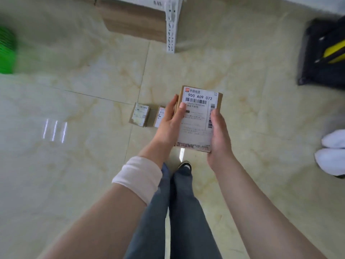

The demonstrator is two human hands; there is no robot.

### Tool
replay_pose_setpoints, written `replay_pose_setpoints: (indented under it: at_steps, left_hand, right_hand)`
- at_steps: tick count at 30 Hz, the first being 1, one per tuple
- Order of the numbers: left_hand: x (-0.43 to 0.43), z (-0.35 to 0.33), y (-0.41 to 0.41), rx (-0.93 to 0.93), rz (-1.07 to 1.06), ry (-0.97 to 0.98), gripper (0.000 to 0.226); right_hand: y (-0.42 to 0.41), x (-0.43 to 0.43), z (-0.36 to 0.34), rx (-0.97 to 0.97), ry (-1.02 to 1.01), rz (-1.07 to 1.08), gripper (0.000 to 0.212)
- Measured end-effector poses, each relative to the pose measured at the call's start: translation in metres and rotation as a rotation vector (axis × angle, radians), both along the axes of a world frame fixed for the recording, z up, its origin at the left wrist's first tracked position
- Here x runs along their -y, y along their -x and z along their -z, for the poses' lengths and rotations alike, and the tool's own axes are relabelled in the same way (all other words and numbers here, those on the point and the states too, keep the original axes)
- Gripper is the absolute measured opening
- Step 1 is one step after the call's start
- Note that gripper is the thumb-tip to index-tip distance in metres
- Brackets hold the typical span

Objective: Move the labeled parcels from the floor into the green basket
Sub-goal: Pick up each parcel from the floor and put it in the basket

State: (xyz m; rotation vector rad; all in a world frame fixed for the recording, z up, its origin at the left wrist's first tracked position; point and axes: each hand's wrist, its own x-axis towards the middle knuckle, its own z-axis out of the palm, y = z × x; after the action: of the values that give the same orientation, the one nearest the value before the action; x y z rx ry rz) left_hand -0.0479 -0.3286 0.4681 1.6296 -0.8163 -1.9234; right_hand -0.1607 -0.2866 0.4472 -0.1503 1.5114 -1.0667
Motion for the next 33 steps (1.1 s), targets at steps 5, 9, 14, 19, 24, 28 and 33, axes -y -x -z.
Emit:
replay_pose_setpoints:
  at_steps: [5,9,14,19,24,28,33]
  left_hand:
    - [-0.003,-0.121,-0.074,-0.036,-0.168,0.101,0.052]
    - [-0.016,-0.168,-0.164,-0.040,-0.316,0.095,0.051]
    - [-0.027,-0.193,-0.301,-0.015,-0.455,0.109,0.052]
    - [-0.027,-0.192,-0.437,0.023,-0.549,0.121,0.051]
    - [-0.012,-0.190,-0.530,0.060,-0.634,0.115,0.050]
    - [0.020,-0.192,-0.592,0.067,-0.666,0.140,0.049]
    - [0.061,-0.202,-0.679,0.075,-0.725,0.133,0.048]
  right_hand:
    - [-0.069,0.018,-0.122,-0.032,0.064,-0.139,0.066]
    - [-0.161,0.022,-0.166,-0.018,0.083,-0.269,0.073]
    - [-0.298,0.028,-0.190,0.009,0.077,-0.409,0.057]
    - [-0.436,0.035,-0.189,0.033,0.079,-0.512,0.050]
    - [-0.533,0.061,-0.187,-0.008,0.105,-0.582,0.051]
    - [-0.595,0.095,-0.186,0.005,0.131,-0.629,0.053]
    - [-0.686,0.140,-0.188,0.042,0.104,-0.664,0.066]
